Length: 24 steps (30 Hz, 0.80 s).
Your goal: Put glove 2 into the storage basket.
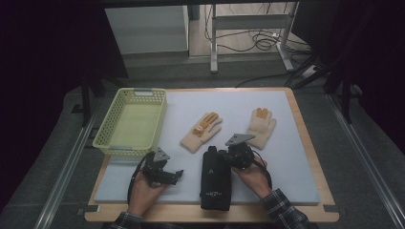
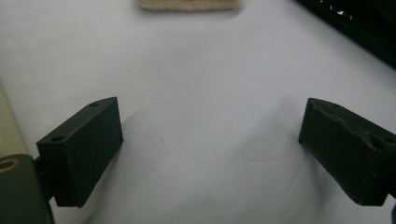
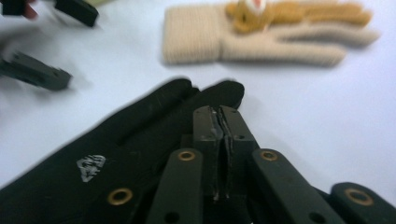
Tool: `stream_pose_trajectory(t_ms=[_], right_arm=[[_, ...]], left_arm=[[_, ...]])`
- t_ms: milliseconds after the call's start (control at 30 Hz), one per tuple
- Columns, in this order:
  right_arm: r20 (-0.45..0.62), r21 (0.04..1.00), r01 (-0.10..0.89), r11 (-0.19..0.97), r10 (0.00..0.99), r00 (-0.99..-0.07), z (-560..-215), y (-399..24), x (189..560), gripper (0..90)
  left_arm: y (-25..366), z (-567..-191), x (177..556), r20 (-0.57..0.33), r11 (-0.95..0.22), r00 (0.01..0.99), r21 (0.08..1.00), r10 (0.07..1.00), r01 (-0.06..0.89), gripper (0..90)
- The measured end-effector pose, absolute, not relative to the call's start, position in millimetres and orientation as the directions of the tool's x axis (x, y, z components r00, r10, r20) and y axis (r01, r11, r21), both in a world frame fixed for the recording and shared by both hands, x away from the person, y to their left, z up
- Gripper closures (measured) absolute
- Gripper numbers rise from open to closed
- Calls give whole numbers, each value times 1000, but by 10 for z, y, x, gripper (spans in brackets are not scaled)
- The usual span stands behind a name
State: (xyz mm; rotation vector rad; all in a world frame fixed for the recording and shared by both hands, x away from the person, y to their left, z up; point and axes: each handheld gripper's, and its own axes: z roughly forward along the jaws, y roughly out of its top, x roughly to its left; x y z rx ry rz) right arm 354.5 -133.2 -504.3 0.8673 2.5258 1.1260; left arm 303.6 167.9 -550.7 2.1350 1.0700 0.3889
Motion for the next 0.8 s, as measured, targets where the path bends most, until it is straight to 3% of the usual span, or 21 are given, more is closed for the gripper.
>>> stream_pose_trajectory(t_ms=[133,300,567,800], right_arm=[[41,744,438,505,619,-784,-5145,-1385,3599,662],[19,764,408,500,614,-789,-5022,-1543,3518,631],[37,773,408,486,607,-794,-5051,-1834,3272,825],[70,745,416,522,558,-827,-5196,-1909,2992,851]], left_arm=[[1680,-5507,3037,-44,-408,613,708,789,577,62],[1680,-5507,3037,-43,-409,613,707,789,577,62],[1681,-5505,3037,-44,-409,613,706,789,578,62],[1686,-5496,3014,-45,-413,615,703,787,579,66]])
